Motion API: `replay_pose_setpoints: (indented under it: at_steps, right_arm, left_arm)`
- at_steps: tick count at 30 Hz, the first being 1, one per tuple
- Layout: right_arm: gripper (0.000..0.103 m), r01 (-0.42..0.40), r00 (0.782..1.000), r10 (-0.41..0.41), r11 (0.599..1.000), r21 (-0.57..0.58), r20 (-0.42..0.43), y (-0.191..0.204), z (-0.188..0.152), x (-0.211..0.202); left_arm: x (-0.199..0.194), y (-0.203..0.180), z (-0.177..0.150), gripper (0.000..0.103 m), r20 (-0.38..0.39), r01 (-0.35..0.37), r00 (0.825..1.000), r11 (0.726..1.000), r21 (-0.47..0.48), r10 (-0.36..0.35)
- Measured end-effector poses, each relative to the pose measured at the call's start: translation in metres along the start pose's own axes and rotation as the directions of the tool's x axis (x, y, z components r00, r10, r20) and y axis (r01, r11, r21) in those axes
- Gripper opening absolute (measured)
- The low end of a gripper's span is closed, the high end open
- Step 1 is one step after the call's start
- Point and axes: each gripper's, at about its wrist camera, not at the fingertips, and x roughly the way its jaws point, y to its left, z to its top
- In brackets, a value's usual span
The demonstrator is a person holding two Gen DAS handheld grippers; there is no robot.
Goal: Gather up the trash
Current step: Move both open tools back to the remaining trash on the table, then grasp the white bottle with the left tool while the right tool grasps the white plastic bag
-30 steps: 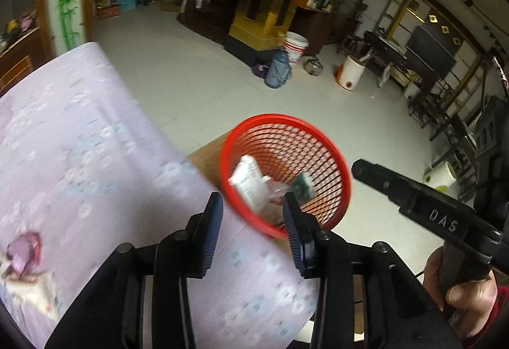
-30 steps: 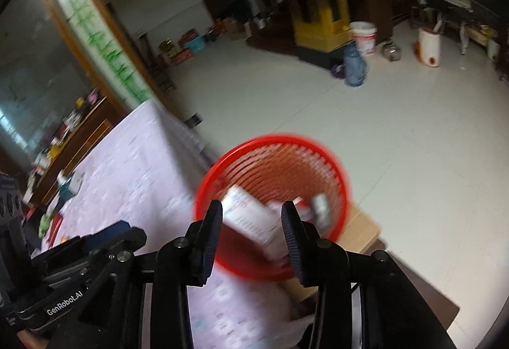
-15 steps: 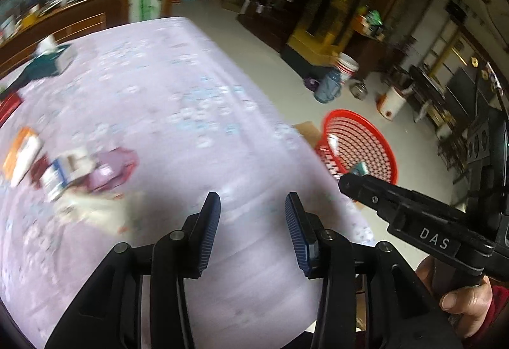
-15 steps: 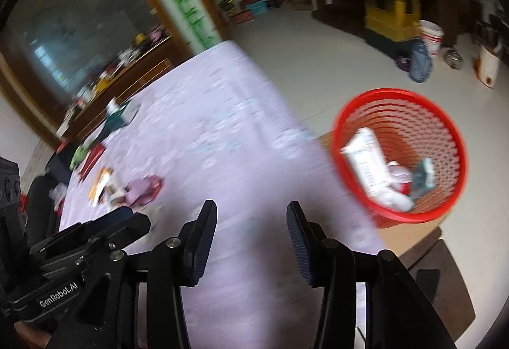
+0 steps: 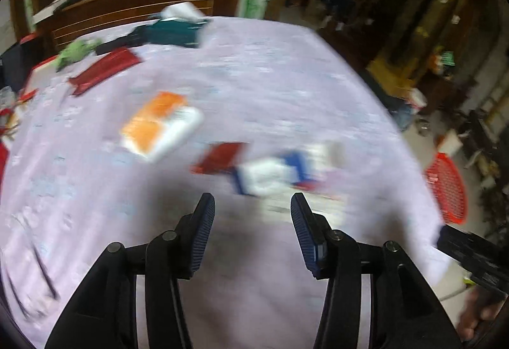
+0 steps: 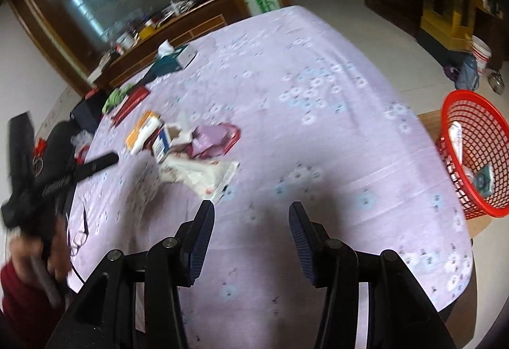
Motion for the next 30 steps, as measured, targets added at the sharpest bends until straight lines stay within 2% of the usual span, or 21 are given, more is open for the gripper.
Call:
replay_pose_setpoints:
  at_steps: [3,5,7,8,9,11,24,30]
  right_arm:
    - [0.053,0.004,1.0,-0.004,1.0,-0.009,-0.013,0.008,-0.005,0.006]
    - [0.053,0.008,1.0,-0.008,1.0,-0.006,-0.021,0.01,-0.008,0.009]
    - [0.053,0.018,0.999,-0.018,1.0,-0.006,-0.026,0.012,-0.01,0.013]
    - [0.053,0.024,0.999,-0.024,1.0,-0.004,-0.028,0.012,-0.01,0.013]
    - [0.053,0.029,0.999,-0.029,1.0,-0.002,-0.029,0.012,-0.011,0.013]
    - [0.053,0.041,0.999,-0.041,0.999,0.004,-0.03,0.011,-0.011,0.014]
    - [0.053,0.095,0.995,-0.094,0.994,0.061,-0.028,-0.002,-0.006,0.014]
    - [0.053,0.067,0.997,-0.066,0.997,0.033,-0.032,0.008,-0.001,0.021]
  left_arm:
    - [0.02,0.041,0.019,0.048,-0.028,0.001,1.0,1.0,-0.023,-0.002]
    - [0.038,0.058,0.032,0.047,-0.065,0.059,0.996,0.998,-0.026,-0.061]
    - [0.053,0.065,0.04,0.046,-0.083,0.022,0.996,1.0,-0.011,-0.023]
    - [0.061,0.065,0.044,0.045,-0.094,0.026,0.995,0.999,0.019,-0.024]
    - [0.068,0.063,0.048,0.037,-0.102,0.037,0.994,0.998,0.047,-0.032]
    - [0.081,0.062,0.053,0.033,-0.112,0.024,0.994,0.996,0.083,-0.014]
    - [0.122,0.058,0.087,0.032,-0.14,-0.028,0.988,0.978,0.207,0.058]
    - [0.145,0.066,0.088,0.033,-0.185,-0.028,0.981,0.98,0.195,0.065]
